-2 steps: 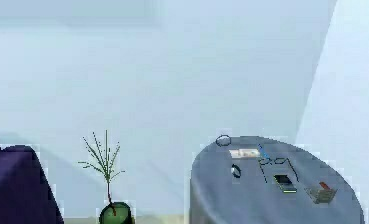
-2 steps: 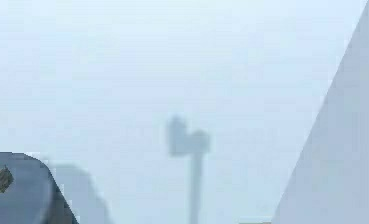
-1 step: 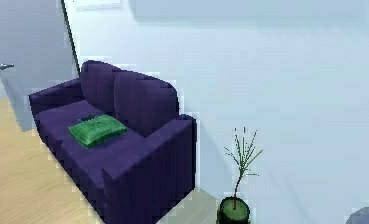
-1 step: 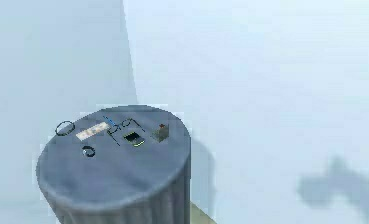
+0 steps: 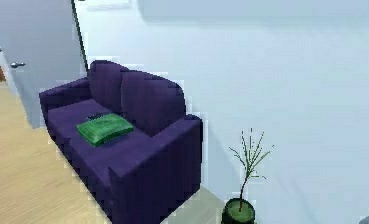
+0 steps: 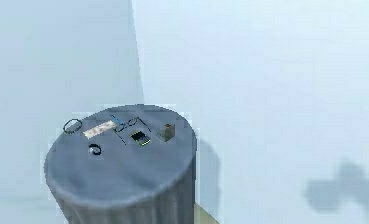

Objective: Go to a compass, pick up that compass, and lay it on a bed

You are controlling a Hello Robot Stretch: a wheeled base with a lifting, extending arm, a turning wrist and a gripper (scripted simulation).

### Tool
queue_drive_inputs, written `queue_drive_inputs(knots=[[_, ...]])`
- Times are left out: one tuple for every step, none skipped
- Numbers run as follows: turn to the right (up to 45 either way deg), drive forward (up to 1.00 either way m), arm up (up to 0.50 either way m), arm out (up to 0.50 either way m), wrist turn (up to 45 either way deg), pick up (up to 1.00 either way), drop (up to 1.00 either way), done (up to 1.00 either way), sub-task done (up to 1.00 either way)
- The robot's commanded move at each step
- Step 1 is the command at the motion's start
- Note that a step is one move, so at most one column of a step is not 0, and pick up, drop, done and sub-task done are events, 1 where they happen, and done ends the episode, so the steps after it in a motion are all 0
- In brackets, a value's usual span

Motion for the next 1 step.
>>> queue_drive_inputs(knots=[[45.0, 0.00, 0.00, 0.00, 0.0, 0.00, 0.00, 0.00, 0.00]])
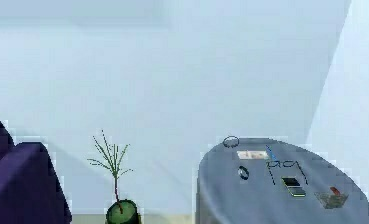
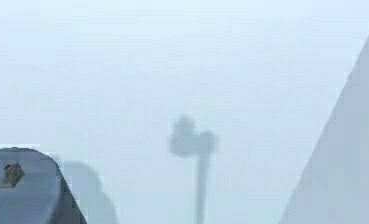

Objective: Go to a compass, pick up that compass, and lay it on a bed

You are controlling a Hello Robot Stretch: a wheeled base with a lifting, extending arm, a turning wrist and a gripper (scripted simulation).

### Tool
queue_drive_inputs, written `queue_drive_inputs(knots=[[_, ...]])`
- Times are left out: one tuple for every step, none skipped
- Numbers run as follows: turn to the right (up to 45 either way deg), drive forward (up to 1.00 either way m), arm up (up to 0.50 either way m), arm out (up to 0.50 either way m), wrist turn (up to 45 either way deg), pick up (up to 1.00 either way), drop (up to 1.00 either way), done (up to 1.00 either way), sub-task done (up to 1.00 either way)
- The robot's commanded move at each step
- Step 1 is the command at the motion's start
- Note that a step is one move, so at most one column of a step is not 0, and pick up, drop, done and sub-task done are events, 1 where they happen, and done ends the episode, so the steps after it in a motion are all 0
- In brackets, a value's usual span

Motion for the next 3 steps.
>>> queue_drive_inputs(knots=[[45.0, 0.00, 0.00, 0.00, 0.0, 0.00, 0.00, 0.00, 0.00], [30.0, 0.00, 0.00, 0.00, 0.0, 0.00, 0.00, 0.00, 0.00], [0.0, 0.40, 0.00, 0.00, 0.0, 0.00, 0.00, 0.00, 0.00]])
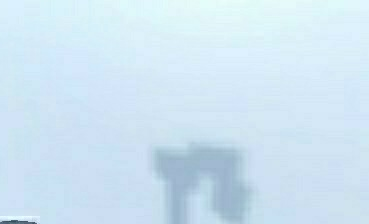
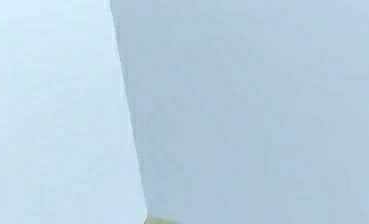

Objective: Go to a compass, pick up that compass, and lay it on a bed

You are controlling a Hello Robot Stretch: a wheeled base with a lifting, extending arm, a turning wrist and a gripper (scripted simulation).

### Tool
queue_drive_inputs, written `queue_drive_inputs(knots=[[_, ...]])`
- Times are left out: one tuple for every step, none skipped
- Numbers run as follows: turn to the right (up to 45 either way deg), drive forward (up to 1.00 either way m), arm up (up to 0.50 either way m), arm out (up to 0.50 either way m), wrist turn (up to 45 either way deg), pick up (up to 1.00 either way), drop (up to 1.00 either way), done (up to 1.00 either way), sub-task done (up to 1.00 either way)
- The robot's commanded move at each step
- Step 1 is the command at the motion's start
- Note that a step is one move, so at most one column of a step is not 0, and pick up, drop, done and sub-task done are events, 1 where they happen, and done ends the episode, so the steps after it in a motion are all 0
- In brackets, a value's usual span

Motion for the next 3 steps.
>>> queue_drive_inputs(knots=[[-45.0, 0.00, 0.00, 0.00, 0.0, 0.00, 0.00, 0.00, 0.00], [-45.0, 0.00, 0.00, 0.00, 0.0, 0.00, 0.00, 0.00, 0.00], [-45.0, 0.00, 0.00, 0.00, 0.0, 0.00, 0.00, 0.00, 0.00]])
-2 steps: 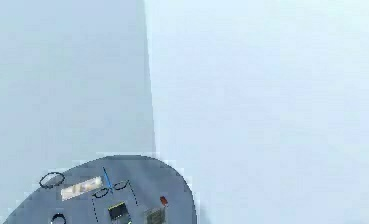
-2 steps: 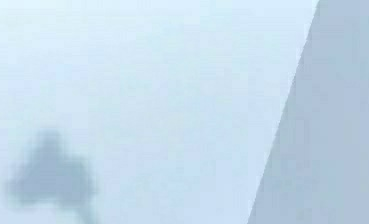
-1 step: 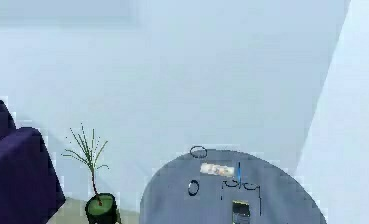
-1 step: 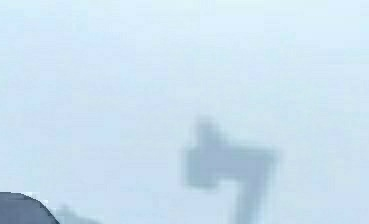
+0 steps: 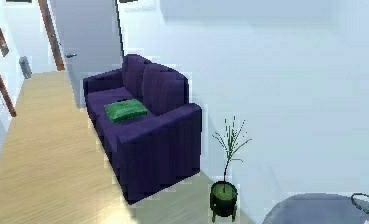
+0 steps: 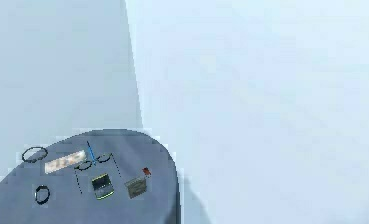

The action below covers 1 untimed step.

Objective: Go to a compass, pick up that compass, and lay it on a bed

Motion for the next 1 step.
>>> queue_drive_inputs(knots=[[-12.0, 0.00, 0.00, 0.00, 0.0, 0.00, 0.00, 0.00, 0.00]])
